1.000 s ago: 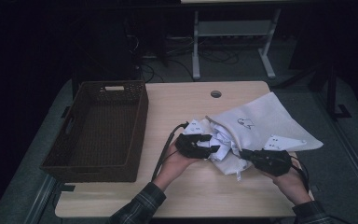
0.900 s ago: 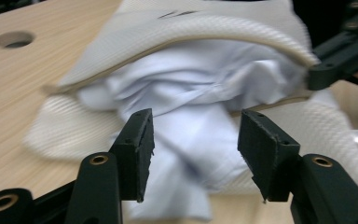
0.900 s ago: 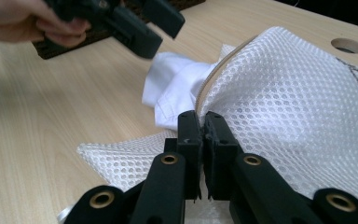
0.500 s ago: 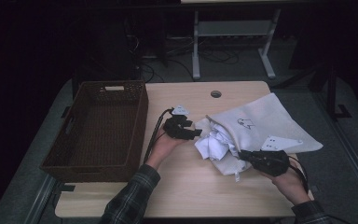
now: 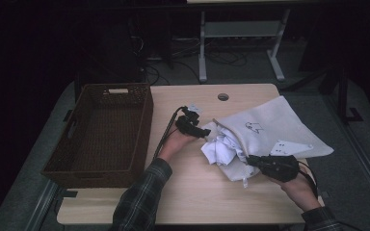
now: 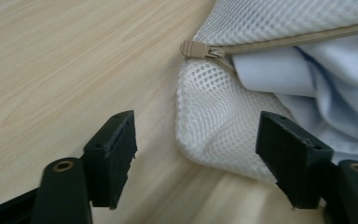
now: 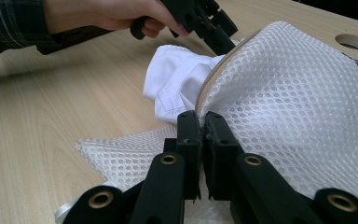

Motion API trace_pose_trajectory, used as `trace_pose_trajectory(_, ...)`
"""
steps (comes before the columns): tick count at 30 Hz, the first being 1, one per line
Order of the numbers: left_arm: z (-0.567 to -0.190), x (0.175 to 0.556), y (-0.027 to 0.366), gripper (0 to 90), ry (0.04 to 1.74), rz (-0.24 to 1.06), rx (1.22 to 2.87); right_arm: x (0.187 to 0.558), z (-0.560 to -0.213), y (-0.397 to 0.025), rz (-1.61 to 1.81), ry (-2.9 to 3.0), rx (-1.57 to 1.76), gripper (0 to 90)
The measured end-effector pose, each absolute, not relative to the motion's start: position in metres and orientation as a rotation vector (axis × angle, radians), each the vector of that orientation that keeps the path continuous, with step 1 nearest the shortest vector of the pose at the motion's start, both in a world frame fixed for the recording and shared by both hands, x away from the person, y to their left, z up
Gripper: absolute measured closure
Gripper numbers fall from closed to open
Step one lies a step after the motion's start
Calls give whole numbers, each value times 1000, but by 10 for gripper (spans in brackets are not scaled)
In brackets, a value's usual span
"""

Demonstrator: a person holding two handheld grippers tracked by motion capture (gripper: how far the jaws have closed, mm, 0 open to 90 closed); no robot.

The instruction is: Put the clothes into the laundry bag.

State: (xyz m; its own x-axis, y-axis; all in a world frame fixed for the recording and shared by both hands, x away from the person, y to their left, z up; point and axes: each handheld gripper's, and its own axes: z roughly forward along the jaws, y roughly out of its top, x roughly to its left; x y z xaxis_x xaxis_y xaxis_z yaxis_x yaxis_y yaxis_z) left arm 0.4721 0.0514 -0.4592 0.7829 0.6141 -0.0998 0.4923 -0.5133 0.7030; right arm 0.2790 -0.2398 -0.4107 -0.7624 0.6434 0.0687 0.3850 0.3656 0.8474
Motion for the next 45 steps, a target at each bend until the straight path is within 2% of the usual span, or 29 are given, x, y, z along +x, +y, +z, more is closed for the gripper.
trace_pose_trajectory(11,-464,473,42,626,768,189,2288,279,-411,-241,1353,2355,914,845)
trace_pose_trajectory(14,-465,473,44,743,770,181,2281,279,-410,-241,1351,2355,915,844)
trace_pose_trajectory(17,-465,472,47,808,779,175,2280,279,-411,-241,1353,2354,917,844)
trace_pose_trajectory(30,-461,455,64,842,835,179,2260,283,-414,-247,1333,2350,940,817)
trace_pose_trajectory(38,-459,436,82,846,904,165,2234,285,-419,-250,1306,2366,966,742)
trace_pose_trajectory(45,-457,420,91,845,901,165,2229,275,-413,-255,1334,2358,984,622)
